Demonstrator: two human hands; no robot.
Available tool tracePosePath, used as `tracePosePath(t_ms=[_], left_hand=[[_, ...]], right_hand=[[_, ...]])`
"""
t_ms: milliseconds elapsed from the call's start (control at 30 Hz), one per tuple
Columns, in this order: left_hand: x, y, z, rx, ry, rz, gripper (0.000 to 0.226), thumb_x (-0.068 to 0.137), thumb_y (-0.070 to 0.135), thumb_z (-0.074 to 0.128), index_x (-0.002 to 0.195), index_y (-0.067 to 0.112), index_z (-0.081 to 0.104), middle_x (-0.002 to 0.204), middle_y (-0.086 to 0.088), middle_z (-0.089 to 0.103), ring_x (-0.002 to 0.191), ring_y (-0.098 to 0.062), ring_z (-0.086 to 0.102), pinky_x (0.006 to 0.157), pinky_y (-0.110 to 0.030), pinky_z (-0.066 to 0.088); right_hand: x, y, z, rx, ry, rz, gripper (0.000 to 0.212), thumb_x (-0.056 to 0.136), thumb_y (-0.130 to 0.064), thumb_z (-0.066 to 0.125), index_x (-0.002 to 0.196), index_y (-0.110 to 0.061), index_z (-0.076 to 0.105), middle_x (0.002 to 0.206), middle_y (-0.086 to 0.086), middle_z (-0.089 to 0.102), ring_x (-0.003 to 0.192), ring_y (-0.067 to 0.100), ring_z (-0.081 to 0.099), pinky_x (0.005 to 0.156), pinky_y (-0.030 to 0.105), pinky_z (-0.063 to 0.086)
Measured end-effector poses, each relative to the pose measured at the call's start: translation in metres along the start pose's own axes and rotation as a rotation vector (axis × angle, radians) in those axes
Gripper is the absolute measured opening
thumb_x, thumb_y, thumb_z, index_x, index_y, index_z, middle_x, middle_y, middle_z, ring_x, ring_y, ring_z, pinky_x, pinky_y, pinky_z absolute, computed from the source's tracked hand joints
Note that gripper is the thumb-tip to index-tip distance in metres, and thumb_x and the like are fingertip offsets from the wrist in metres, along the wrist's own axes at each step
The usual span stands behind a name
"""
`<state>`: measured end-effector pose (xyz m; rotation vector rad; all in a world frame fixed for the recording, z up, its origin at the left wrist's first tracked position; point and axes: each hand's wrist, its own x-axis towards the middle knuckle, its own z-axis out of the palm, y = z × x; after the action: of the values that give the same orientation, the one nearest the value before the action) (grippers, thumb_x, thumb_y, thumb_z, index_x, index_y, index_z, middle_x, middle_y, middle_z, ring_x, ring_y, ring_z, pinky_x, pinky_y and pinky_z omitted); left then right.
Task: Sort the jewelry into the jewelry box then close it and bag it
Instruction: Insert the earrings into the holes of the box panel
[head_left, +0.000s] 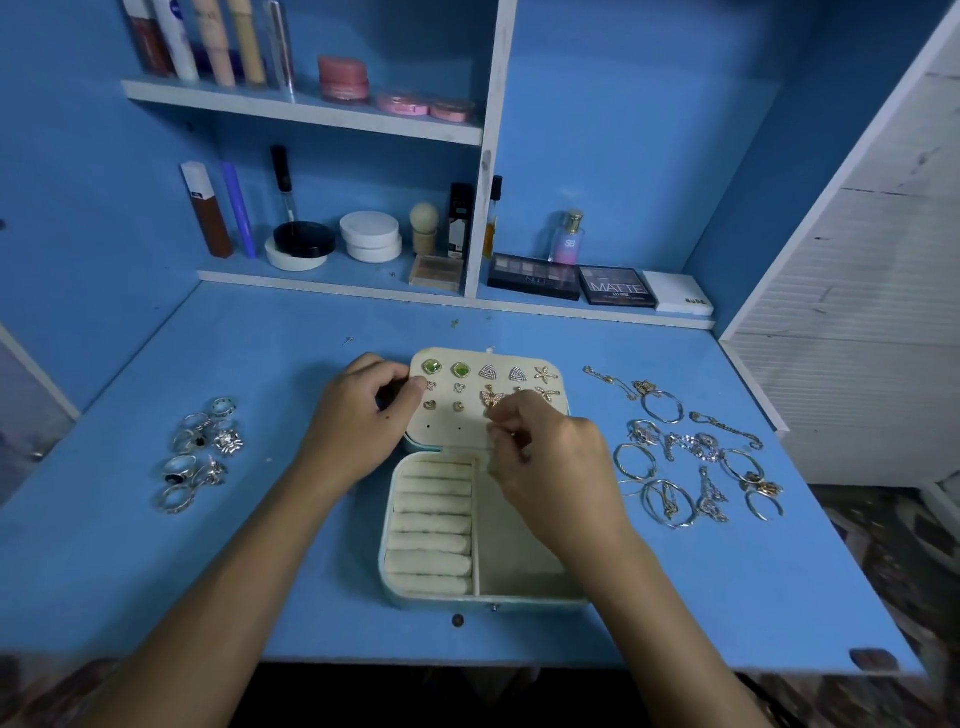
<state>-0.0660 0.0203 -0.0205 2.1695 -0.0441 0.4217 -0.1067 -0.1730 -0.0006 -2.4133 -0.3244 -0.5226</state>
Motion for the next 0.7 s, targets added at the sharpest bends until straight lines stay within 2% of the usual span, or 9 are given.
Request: tracePosePath(t_ms=[100,233,300,367,467,533,633,700], left_hand=[[-0.001,0.000,0.000,-0.005,-0.007,-0.004,0.012,0.093,0.026,0.064,0.087,0.018,0.070,0.088,0.005,0.058,0.083,-0.003,0.055,0.067,-0.006,0.038],[0.000,0.002,-0.002,-0.027,-0.013,-0.003,0.010,0.093,0.025,0.065,0.087,0.019,0.069,0.088,0.004,0.058,0.083,-0.005,0.055,0.068,-0.005,0.037],[-0.001,0.005,-0.004,-0.047,-0.024,-0.006,0.008,0.093,0.025,0.066,0.085,0.023,0.068,0.089,0.003,0.059,0.083,-0.006,0.056,0.070,-0.005,0.038],[-0.001,0.009,-0.008,-0.062,-0.041,-0.009,0.009,0.093,0.025,0.066,0.083,0.025,0.067,0.091,0.001,0.060,0.084,-0.006,0.056,0.071,-0.005,0.039],[0.001,0.017,-0.019,-0.068,-0.064,0.009,0.008,0.092,0.023,0.068,0.084,0.021,0.068,0.091,0.001,0.062,0.083,-0.003,0.056,0.071,-0.002,0.038],[0.001,0.023,-0.027,-0.068,-0.102,0.025,0.008,0.092,0.022,0.068,0.087,0.016,0.069,0.092,0.002,0.065,0.083,-0.003,0.058,0.071,-0.002,0.038],[-0.005,0.029,-0.037,-0.077,-0.145,0.044,0.009,0.092,0.022,0.067,0.090,0.014,0.069,0.090,0.000,0.070,0.083,-0.010,0.062,0.074,-0.009,0.044],[-0.012,0.033,-0.042,-0.078,-0.151,0.060,0.008,0.093,0.023,0.067,0.089,0.016,0.069,0.089,0.002,0.070,0.085,-0.011,0.064,0.076,-0.015,0.046]], right_hand=[[0.000,-0.002,0.000,-0.025,-0.012,0.024,0.013,0.090,-0.016,0.064,0.102,-0.018,0.068,0.084,0.000,0.074,0.069,0.028,0.065,0.065,0.039,0.053],[-0.001,-0.008,-0.002,-0.083,-0.087,0.059,0.014,0.095,-0.023,0.057,0.107,-0.022,0.065,0.088,0.002,0.072,0.078,0.029,0.064,0.064,0.035,0.049],[-0.002,-0.011,-0.003,-0.091,-0.086,0.075,0.015,0.096,-0.023,0.055,0.107,-0.022,0.065,0.090,0.005,0.068,0.079,0.029,0.061,0.062,0.034,0.045],[-0.006,-0.015,-0.003,-0.046,-0.065,0.113,0.016,0.095,-0.020,0.055,0.107,-0.022,0.065,0.089,0.006,0.065,0.080,0.028,0.059,0.065,0.035,0.046],[-0.014,-0.025,-0.002,0.064,-0.032,0.175,0.016,0.094,-0.013,0.052,0.103,-0.021,0.062,0.082,0.003,0.066,0.077,0.023,0.055,0.064,0.035,0.042],[-0.020,-0.032,-0.007,0.172,-0.020,0.251,0.017,0.094,-0.011,0.050,0.099,-0.024,0.059,0.079,-0.006,0.067,0.070,0.019,0.053,0.061,0.032,0.037],[-0.030,-0.041,-0.011,0.391,-0.018,0.437,0.016,0.092,-0.017,0.048,0.094,-0.031,0.055,0.081,-0.012,0.071,0.065,0.020,0.061,0.063,0.037,0.050],[-0.035,-0.049,-0.012,0.651,0.001,0.597,0.012,0.092,-0.024,0.050,0.091,-0.033,0.058,0.085,-0.008,0.073,0.071,0.023,0.067,0.075,0.047,0.057]])
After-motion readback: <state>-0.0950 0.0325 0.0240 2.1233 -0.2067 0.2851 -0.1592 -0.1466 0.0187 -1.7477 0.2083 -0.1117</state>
